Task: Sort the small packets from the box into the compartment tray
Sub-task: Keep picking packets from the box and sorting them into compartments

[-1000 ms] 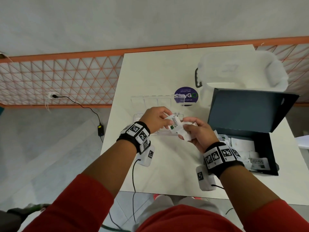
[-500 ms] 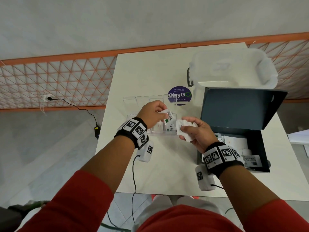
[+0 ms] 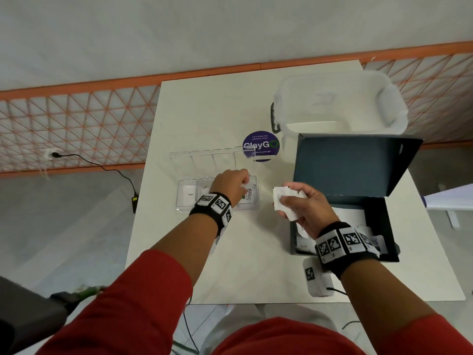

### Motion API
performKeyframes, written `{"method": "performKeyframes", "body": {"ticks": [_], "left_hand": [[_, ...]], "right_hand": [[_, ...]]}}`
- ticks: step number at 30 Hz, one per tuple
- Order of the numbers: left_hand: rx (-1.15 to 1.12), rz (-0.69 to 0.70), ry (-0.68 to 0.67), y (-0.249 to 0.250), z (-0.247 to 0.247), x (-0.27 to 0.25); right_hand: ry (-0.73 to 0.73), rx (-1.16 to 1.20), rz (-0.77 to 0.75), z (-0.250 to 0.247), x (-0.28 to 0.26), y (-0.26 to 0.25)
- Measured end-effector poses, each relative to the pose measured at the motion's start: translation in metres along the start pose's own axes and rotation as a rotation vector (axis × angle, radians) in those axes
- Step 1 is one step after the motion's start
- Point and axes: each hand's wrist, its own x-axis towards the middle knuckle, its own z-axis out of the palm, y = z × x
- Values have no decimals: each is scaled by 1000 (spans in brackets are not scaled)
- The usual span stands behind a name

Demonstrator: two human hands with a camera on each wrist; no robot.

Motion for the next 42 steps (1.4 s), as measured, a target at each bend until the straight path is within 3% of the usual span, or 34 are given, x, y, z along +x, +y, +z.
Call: {"method": "performKeyframes", "body": {"ticks": [4,8,17,29,37,42], "left_hand": [[207,107,-4,1,7,2],[394,148,-130,2,11,4],[526,159,-204,8,5,8],[-153,43,106,-17,-28,-13],[-546,22,-81,1,-44,-46],[-661,-81,1,-10,-51,-51]], "right_hand": [[-1,-13,7,-3,3,2],[-13,-12,9,-4,8,3],[-31,-20,41,-3,10,6],[-75,-34,52,17,10,11],[-156,-108,17,45,9,20],[-134,-105,31,54,9,25]]}}
